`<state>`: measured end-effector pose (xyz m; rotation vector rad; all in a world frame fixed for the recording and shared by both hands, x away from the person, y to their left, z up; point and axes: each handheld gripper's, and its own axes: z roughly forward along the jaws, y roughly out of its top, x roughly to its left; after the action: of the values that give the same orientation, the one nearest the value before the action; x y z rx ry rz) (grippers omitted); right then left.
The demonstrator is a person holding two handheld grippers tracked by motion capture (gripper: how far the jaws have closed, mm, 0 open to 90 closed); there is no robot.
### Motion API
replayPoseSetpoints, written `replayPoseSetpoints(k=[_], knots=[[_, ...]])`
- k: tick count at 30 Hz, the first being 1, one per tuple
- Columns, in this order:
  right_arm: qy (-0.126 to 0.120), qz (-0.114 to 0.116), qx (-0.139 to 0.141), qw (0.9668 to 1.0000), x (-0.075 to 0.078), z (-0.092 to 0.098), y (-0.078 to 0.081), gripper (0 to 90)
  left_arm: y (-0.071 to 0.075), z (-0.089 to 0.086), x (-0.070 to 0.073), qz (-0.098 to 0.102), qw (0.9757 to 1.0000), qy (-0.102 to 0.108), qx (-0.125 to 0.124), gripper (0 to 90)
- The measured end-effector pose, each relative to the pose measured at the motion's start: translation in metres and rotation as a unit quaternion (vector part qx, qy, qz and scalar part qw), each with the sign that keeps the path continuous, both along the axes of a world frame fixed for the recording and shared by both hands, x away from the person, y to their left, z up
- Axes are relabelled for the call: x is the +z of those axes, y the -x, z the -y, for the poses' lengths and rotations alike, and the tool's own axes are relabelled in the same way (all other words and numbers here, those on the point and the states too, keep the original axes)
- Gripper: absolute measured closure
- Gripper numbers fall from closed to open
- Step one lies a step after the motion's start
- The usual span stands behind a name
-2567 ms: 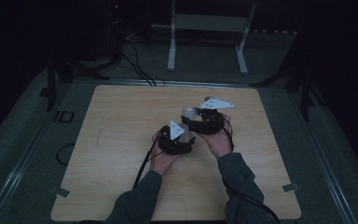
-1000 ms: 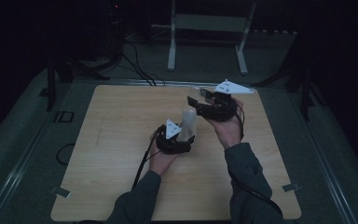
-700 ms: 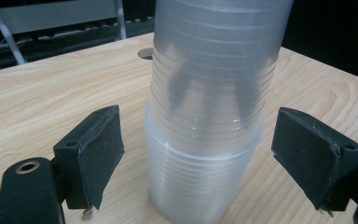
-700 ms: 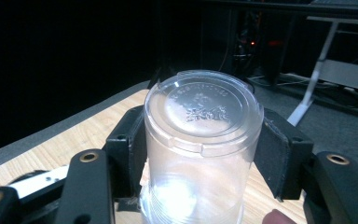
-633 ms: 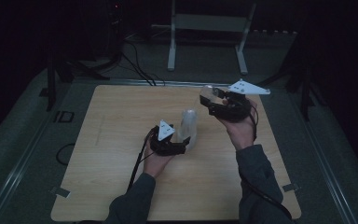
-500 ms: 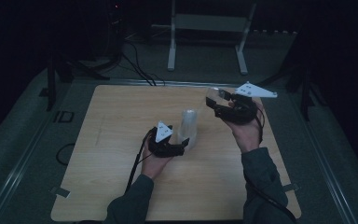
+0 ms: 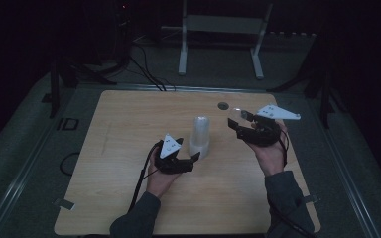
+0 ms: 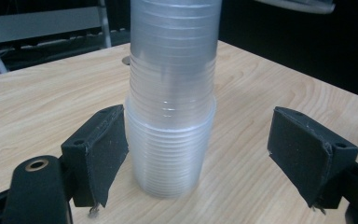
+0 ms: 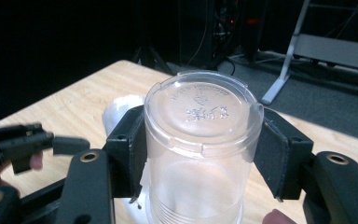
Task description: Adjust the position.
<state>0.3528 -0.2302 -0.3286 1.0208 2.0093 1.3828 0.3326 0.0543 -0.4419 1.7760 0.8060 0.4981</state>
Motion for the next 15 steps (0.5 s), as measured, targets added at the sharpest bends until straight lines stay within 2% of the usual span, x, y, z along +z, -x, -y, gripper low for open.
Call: replayPoseSetpoints(k=[3, 10, 14, 15], knots=[[0.005, -0.005, -0.002, 1.0, -0.013, 0.001, 0.006, 40.3, 0.006, 0.002, -0.001, 0.002, 1.0, -0.001, -0.008, 19.2], [-0.002, -0.019, -0.002, 0.9998, -0.031, -0.002, 0.01, 40.2, 0.012, 0.004, -0.003, 0.006, 0.9998, 0.005, -0.017, 19.3], [-0.002, -0.028, -0.003, 0.9996, -0.04, -0.004, 0.011, 39.8, 0.014, 0.006, -0.005, 0.007, 0.9997, 0.0, -0.022, 19.3], [-0.011, -0.033, -0.005, 0.9994, -0.046, -0.005, 0.012, 39.9, 0.016, 0.008, -0.006, 0.007, 0.9997, -0.002, -0.023, 19.3]])
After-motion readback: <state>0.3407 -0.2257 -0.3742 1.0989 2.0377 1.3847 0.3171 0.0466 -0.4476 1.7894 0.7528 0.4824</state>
